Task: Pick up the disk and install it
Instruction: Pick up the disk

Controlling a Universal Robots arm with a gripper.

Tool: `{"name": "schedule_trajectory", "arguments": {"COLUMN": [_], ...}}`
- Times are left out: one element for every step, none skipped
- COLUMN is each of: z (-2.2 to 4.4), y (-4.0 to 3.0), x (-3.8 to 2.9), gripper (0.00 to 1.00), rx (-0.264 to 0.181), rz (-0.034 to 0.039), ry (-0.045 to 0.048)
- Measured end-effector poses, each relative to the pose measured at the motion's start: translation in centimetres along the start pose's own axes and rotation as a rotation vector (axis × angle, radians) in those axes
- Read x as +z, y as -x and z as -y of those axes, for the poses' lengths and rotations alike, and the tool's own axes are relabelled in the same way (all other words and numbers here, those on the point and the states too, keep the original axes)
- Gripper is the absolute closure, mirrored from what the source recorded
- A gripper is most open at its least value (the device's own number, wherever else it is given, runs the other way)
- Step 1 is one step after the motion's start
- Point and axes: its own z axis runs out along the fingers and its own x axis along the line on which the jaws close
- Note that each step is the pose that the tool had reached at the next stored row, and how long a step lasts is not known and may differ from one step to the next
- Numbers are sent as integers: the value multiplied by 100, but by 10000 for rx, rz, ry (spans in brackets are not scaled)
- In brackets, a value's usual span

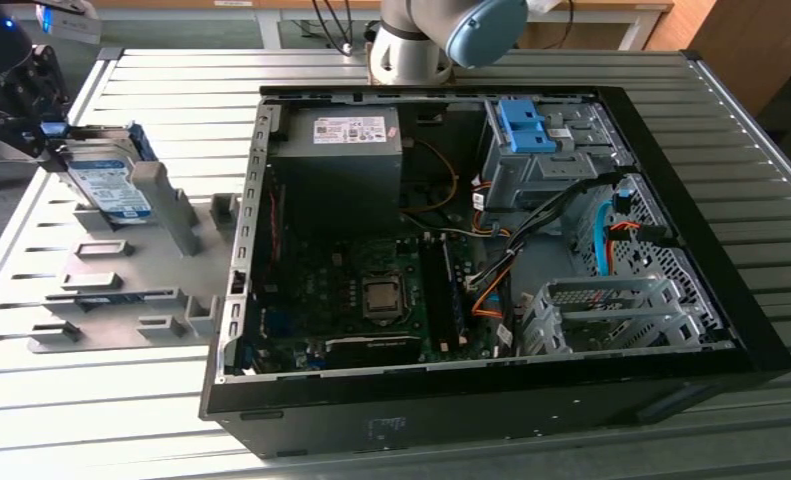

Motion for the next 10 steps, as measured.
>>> {"name": "schedule_trajectory", "arguments": {"z": [0, 0, 0, 0, 0, 0, 0, 0, 0, 0], "y": [0, 0, 0, 0, 0, 0, 0, 0, 0, 0], "x": [0, 0, 0, 0, 0, 0, 0, 0, 0, 0], "gripper": [55, 55, 55, 55, 55, 55, 57, 63, 64, 64], "rx": [0, -1, -2, -2, -2, -3, -4, -5, -5, -6], "rz": [0, 1, 0, 0, 1, 0, 0, 0, 0, 0], "ry": [0, -1, 0, 0, 0, 0, 0, 0, 0, 0]}}
